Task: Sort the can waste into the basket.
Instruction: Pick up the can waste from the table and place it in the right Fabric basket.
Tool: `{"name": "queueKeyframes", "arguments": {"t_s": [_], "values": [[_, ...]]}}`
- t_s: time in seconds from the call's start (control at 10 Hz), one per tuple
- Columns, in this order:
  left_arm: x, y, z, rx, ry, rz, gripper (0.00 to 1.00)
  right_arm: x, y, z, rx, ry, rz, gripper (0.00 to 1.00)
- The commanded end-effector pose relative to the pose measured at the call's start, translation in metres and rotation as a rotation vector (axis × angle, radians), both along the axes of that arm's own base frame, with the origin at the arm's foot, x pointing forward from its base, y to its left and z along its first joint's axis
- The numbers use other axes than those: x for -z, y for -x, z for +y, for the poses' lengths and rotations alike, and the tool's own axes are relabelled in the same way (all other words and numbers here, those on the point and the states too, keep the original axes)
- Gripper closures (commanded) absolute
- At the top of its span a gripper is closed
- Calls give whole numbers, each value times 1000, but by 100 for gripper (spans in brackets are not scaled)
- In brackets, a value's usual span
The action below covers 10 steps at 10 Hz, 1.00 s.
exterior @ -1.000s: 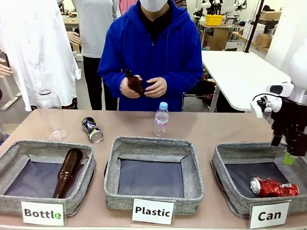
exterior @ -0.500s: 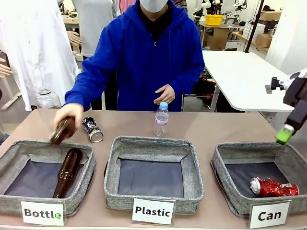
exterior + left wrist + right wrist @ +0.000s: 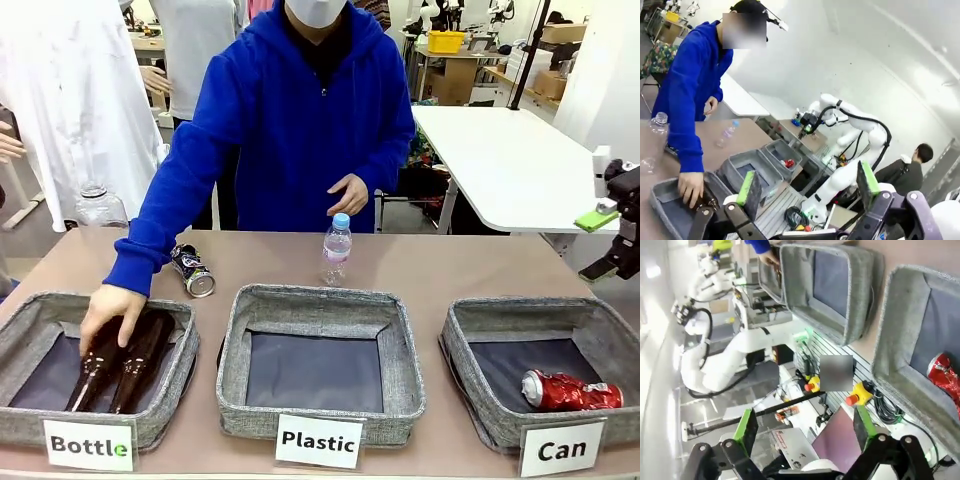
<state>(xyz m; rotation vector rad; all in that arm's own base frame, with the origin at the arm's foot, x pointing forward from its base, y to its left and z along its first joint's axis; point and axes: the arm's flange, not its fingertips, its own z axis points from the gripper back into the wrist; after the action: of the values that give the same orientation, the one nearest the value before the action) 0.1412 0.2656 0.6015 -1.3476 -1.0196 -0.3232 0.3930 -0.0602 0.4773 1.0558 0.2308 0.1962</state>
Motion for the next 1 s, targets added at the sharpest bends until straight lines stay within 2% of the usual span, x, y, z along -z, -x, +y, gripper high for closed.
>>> {"name": "queueKeyframes", "arguments": {"t_s": [0.0,0.2,0.4,0.7,0.9], "values": [[0,-4,-18,34,-1,33,0,-1,-1,10,-85,69,-60,0],[10,-32,-68,182,-78,102,0,-1,-1,10,-85,69,-60,0],[41,-56,-120,312,-197,231,0,-1,-1,10,-85,69,-60,0],[94,-76,-167,427,-352,400,0,-1,-1,10,-85,69,-60,0],[122,-79,-180,463,-404,473,0,-1,-1,10,-85,69,-60,0]]}}
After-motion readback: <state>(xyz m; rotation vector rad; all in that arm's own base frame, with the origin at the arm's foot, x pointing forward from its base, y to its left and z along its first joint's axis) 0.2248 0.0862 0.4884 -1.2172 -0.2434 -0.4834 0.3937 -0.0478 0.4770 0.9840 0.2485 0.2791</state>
